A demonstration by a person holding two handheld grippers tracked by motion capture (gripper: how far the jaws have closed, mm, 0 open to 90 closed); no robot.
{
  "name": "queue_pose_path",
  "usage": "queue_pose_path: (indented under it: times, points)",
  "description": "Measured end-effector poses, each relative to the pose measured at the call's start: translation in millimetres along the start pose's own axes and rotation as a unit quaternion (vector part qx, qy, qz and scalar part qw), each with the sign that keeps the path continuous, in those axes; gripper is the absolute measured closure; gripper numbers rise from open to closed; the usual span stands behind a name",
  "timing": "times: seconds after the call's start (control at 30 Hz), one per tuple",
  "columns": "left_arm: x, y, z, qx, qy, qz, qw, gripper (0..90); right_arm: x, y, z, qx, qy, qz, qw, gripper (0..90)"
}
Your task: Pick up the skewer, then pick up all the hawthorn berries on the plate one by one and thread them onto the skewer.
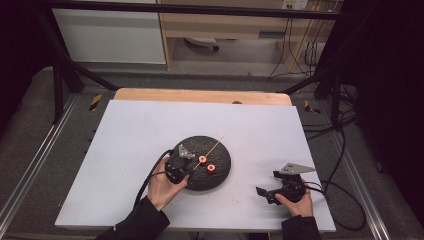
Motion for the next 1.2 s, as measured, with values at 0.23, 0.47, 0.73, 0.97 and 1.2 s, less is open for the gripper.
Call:
queue_pose_path:
  times: [0.23,0.47,0.73,0.97,1.2]
  points:
    - [12.5,14.6,8.2,-0.003,0.009,-0.046,0.9989,88.3,0.4,0.3,0.1,0.004,-0.001,0.0,1.0,0.5]
    - [25.0,29.3,17.2,-0.006,0.02,-0.081,0.9965,88.3,-0.5,0.7,-0.3,0.007,-0.004,0.0,1.0,0.5]
    - [38.8,40.6,21.8,-0.011,0.014,-0.108,0.994,88.3,-2.4,-1.0,2.5,0.011,0.0,-0.002,0.9999,0.5]
    - [51.6,50.1,26.1,-0.015,0.019,-0.127,0.9916,88.3,-3.5,-3.1,5.4,0.013,-0.001,0.001,0.9999,0.5]
    - [65.7,54.6,29.8,-0.01,0.018,-0.14,0.99,88.3,-5.7,-4.6,7.8,0.012,0.001,-0.001,0.9999,0.5]
Point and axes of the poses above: each handheld gripper's, and its own axes: y roughly backward along the jaws, x roughly out of its underside, z roughly to its left, the point moved 3 cm from there along -y, roughly forward along the jaws, and after that the axes turned 14 degrees about -y, right-handed, at the moved point
